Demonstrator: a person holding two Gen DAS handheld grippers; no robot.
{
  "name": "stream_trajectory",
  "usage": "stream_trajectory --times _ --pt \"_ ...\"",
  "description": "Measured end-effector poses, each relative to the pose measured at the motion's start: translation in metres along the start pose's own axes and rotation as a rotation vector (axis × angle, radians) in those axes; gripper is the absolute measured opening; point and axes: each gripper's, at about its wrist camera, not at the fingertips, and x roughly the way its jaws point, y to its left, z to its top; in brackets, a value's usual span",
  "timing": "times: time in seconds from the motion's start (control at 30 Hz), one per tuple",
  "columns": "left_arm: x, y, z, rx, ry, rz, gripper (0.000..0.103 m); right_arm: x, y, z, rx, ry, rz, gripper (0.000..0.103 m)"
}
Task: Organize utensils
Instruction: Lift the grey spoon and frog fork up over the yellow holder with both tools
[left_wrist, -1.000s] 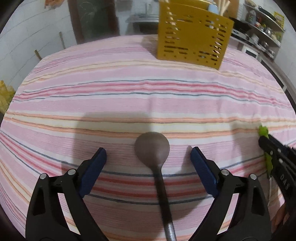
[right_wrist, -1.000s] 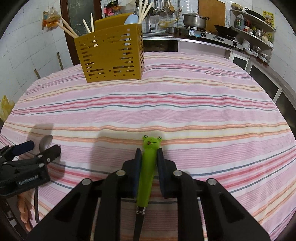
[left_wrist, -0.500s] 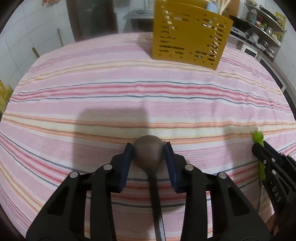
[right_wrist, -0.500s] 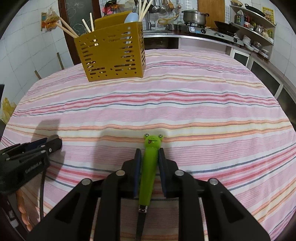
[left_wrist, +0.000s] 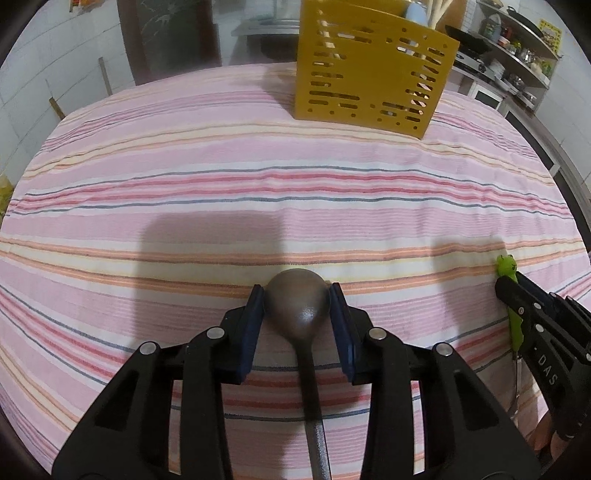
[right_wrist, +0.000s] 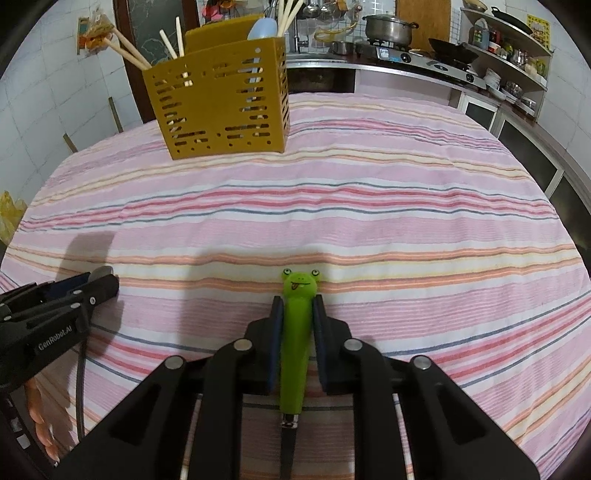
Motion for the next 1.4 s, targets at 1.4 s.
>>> stream_trajectory --times 1.4 --pt "-0.107 0.046 0.048 0.08 -0.593 0.01 0.035 -0.072 0.009 0.063 0.086 -0.588 0.012 0.016"
